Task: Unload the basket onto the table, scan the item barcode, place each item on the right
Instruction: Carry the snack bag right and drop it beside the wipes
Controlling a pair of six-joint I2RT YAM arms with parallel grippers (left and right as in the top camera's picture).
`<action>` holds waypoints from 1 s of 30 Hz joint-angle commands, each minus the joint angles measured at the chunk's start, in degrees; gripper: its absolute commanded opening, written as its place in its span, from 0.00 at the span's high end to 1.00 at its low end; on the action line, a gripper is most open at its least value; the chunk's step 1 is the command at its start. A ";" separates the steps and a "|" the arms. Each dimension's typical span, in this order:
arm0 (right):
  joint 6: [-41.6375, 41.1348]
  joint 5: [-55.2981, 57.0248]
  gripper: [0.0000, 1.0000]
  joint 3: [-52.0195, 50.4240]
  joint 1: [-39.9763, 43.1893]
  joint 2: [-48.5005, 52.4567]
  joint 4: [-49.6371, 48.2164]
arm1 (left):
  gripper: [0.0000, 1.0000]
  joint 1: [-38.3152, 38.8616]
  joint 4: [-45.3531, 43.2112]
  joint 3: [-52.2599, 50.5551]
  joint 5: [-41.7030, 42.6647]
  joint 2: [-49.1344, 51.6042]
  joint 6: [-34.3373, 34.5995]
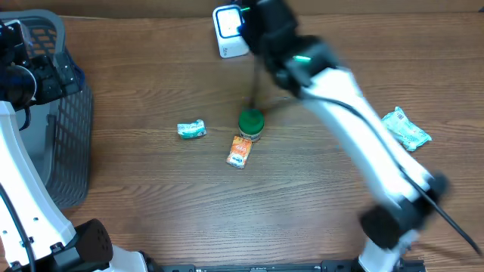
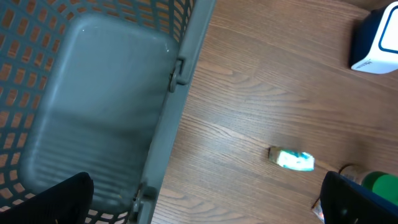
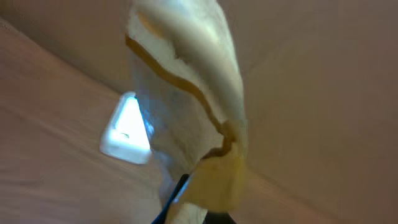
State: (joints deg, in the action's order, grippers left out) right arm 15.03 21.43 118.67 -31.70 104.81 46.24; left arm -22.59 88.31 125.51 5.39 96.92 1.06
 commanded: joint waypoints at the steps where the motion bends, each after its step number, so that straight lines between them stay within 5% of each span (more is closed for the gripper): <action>1: -15.08 -14.62 0.96 0.66 4.66 -7.48 5.57 | 0.01 0.11 -0.07 0.20 0.17 0.31 -1.09; 11: -26.84 -36.35 0.96 -2.62 32.24 -10.43 27.74 | 0.00 0.11 -0.07 0.20 0.17 0.31 -1.09; 21: -31.52 -47.63 0.96 -29.86 55.34 -7.45 13.64 | 0.00 0.11 -0.07 0.20 0.17 0.31 -1.09; 30: -31.47 -50.10 0.95 -45.00 64.46 -2.14 -0.59 | 0.01 0.11 -0.07 0.20 0.17 0.31 -1.09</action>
State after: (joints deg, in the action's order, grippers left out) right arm -16.29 -26.09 75.33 31.86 101.67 47.11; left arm -22.59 88.31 125.51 5.37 96.95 1.06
